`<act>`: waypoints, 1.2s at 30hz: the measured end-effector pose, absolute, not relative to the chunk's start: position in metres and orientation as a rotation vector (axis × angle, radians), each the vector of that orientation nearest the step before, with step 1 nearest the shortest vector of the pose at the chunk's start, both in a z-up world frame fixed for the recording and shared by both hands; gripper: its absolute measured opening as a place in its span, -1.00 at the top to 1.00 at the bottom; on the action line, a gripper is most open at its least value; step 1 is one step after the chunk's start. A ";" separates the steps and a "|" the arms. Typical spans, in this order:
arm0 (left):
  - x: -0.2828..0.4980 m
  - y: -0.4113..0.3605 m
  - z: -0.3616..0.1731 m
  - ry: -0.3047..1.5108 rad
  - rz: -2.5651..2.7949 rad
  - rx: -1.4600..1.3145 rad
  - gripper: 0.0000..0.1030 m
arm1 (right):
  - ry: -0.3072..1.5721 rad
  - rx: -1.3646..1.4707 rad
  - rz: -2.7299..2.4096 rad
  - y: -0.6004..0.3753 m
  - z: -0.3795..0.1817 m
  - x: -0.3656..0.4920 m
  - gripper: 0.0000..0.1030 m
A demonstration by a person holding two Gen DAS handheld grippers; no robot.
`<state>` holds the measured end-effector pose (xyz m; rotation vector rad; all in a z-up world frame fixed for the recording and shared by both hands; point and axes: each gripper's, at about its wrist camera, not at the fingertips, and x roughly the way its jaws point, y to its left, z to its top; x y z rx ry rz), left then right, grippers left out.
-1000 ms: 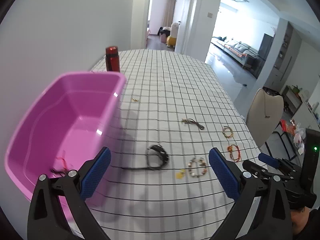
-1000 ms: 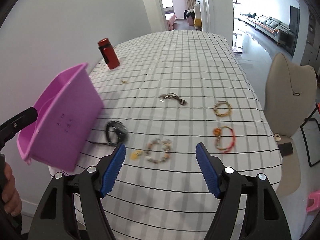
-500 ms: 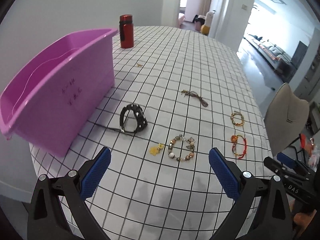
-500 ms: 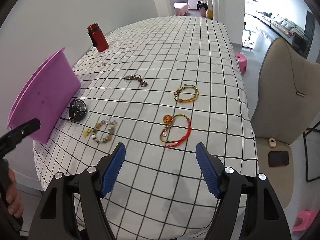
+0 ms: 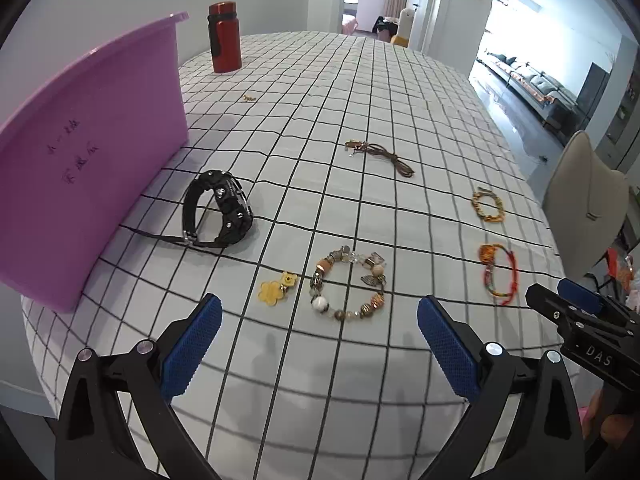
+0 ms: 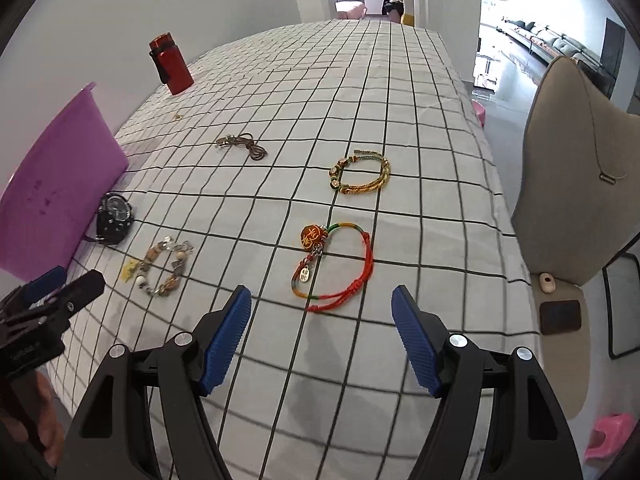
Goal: Organize jewelry
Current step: 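Withdraw both open tools from the tub back over the table jewelry, then grasp the beaded bracelet with left tool while right tool grasps the red-string bracelet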
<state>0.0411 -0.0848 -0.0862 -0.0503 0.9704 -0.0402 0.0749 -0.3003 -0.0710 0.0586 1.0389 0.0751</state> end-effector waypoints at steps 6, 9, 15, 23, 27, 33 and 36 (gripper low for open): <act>0.049 -0.098 -0.112 0.944 0.000 -0.050 -0.87 | 1.016 0.040 0.108 -0.303 -0.099 0.087 -0.35; 0.051 -0.103 -0.122 0.928 0.013 -0.070 -0.87 | 1.014 0.034 0.131 -0.305 -0.109 0.093 -0.35; 0.058 -0.108 -0.138 0.929 0.054 -0.089 -0.87 | 0.972 -0.020 0.164 -0.303 -0.118 0.098 -0.35; 0.066 -0.107 -0.151 0.955 0.094 -0.077 -0.87 | 0.956 -0.094 0.153 -0.293 -0.121 0.103 -0.35; 0.069 -0.110 -0.155 0.972 0.102 -0.063 -0.87 | 0.958 -0.131 0.145 -0.290 -0.122 0.106 -0.35; 0.072 -0.115 -0.156 0.969 0.092 -0.055 -0.81 | 0.959 -0.156 0.144 -0.288 -0.123 0.110 -0.35; 0.068 -0.120 -0.153 0.952 0.072 -0.038 -0.59 | 0.957 -0.156 0.152 -0.288 -0.123 0.110 -0.34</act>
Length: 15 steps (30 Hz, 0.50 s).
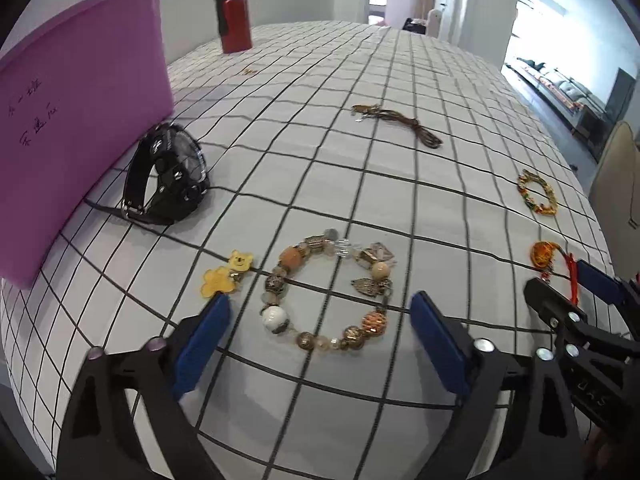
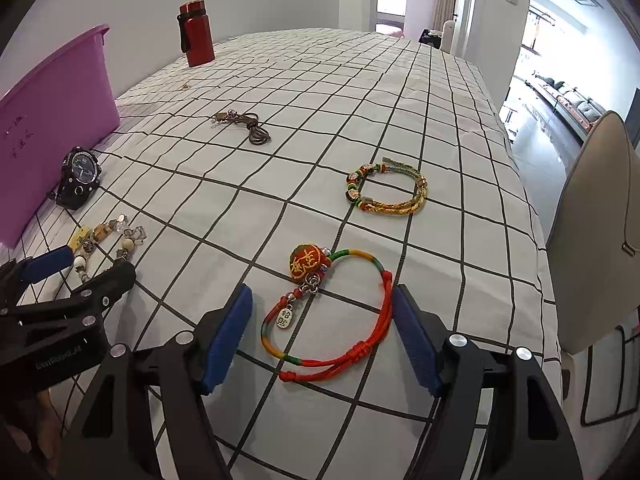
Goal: Organize jewelry
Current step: 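Grasp the beaded bracelet with left tool while right tool grasps the red-string bracelet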
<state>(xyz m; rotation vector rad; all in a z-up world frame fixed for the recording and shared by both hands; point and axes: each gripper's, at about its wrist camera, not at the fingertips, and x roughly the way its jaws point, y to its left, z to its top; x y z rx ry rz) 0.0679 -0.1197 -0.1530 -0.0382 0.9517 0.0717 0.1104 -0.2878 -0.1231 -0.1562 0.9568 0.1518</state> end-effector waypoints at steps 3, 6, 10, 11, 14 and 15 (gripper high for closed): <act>0.066 -0.124 -0.152 0.942 0.066 -0.037 -0.46 | 0.956 -0.156 0.156 -0.287 -0.123 0.110 -0.31; 0.062 -0.128 -0.150 0.931 0.064 -0.035 -0.26 | 0.948 -0.169 0.175 -0.284 -0.122 0.109 -0.14; 0.057 -0.133 -0.149 0.919 0.051 -0.027 -0.04 | 0.940 -0.180 0.195 -0.280 -0.122 0.107 0.03; 0.056 -0.134 -0.149 0.918 0.049 -0.027 0.03 | 0.939 -0.182 0.197 -0.279 -0.122 0.107 0.06; 0.053 -0.139 -0.148 0.909 0.035 -0.019 0.29 | 0.933 -0.194 0.213 -0.275 -0.122 0.105 0.28; 0.052 -0.140 -0.148 0.906 0.032 -0.015 0.39 | 0.929 -0.201 0.220 -0.273 -0.122 0.104 0.40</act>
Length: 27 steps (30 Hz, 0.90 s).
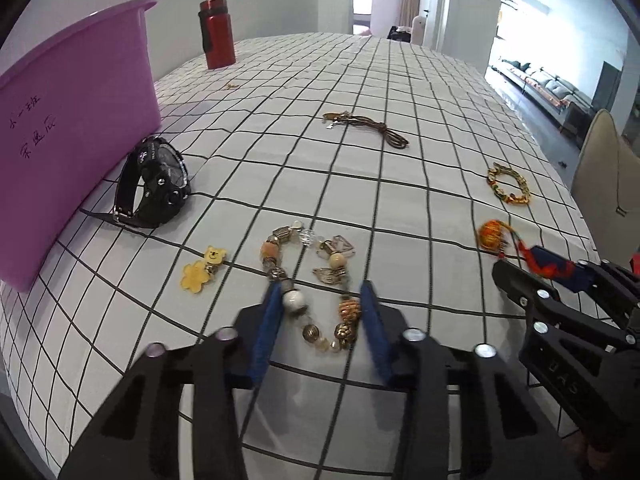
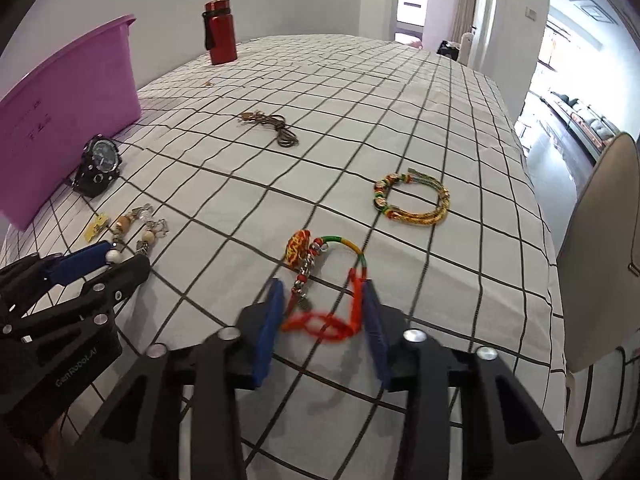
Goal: Organize jewelry
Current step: 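Grasp the beaded bracelet with left tool while right tool grasps the red-string bracelet, then lift both bracelets and carry them over the pink tub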
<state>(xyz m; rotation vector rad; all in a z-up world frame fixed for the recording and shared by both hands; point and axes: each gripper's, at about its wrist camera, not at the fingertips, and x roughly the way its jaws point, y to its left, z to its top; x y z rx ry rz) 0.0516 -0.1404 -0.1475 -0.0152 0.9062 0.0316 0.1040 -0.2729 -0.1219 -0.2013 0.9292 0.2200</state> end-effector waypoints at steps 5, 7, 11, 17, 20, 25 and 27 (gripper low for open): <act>0.049 -0.144 -0.147 0.895 0.024 -0.004 0.57 | 0.922 -0.208 0.227 -0.271 -0.121 0.102 0.84; 0.047 -0.142 -0.147 0.894 0.021 -0.015 0.58 | 0.923 -0.194 0.234 -0.273 -0.121 0.103 0.85; 0.046 -0.139 -0.145 0.897 0.022 -0.032 0.58 | 0.923 -0.171 0.248 -0.275 -0.120 0.102 0.86; 0.043 -0.134 -0.137 0.873 0.022 -0.041 0.59 | 0.911 -0.138 0.264 -0.278 -0.115 0.097 0.87; 0.042 -0.133 -0.131 0.860 0.019 -0.051 0.59 | 0.903 -0.135 0.274 -0.278 -0.111 0.095 0.87; 0.040 -0.133 -0.115 0.835 0.013 -0.065 0.59 | 0.886 -0.128 0.283 -0.277 -0.100 0.093 0.87; 0.040 -0.132 -0.109 0.826 0.012 -0.067 0.59 | 0.881 -0.127 0.288 -0.276 -0.095 0.093 0.87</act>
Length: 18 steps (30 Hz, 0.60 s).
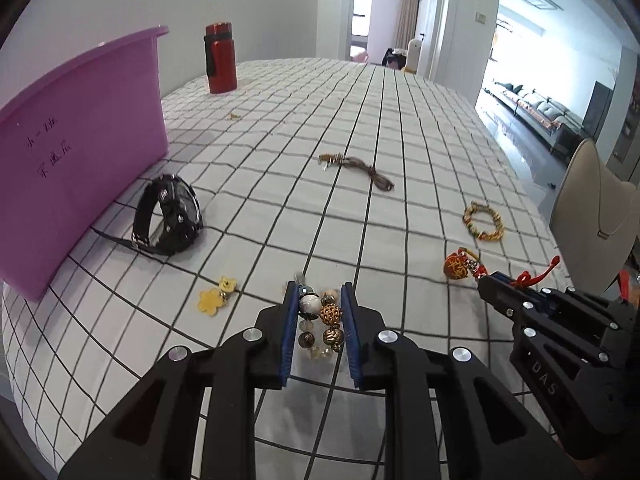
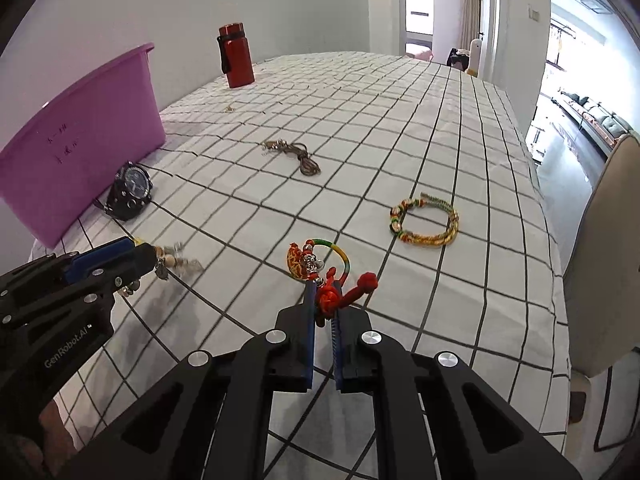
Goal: Organize jewelry
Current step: 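Lift both bracelets and carry them over the pink tub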
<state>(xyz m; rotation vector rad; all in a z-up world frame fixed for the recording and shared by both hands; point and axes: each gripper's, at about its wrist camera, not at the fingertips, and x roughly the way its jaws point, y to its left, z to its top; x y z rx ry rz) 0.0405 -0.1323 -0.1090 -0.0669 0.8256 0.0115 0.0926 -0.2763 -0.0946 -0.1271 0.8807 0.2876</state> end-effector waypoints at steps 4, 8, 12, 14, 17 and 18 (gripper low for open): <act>0.039 -0.131 -0.094 0.802 0.019 -0.067 0.59 | 0.874 -0.129 0.298 -0.274 -0.083 0.093 0.86; 0.037 -0.125 -0.080 0.782 0.035 -0.074 0.59 | 0.864 -0.150 0.310 -0.270 -0.072 0.094 0.87; 0.034 -0.117 -0.063 0.764 0.057 -0.085 0.59 | 0.868 -0.159 0.322 -0.265 -0.064 0.095 0.86; 0.032 -0.113 -0.054 0.753 0.069 -0.092 0.59 | 0.861 -0.166 0.334 -0.261 -0.056 0.095 0.87; 0.027 -0.107 -0.036 0.730 0.092 -0.103 0.59 | 0.843 -0.177 0.360 -0.254 -0.040 0.096 0.86; 0.025 -0.105 -0.029 0.722 0.100 -0.109 0.59 | 0.837 -0.180 0.368 -0.251 -0.035 0.096 0.86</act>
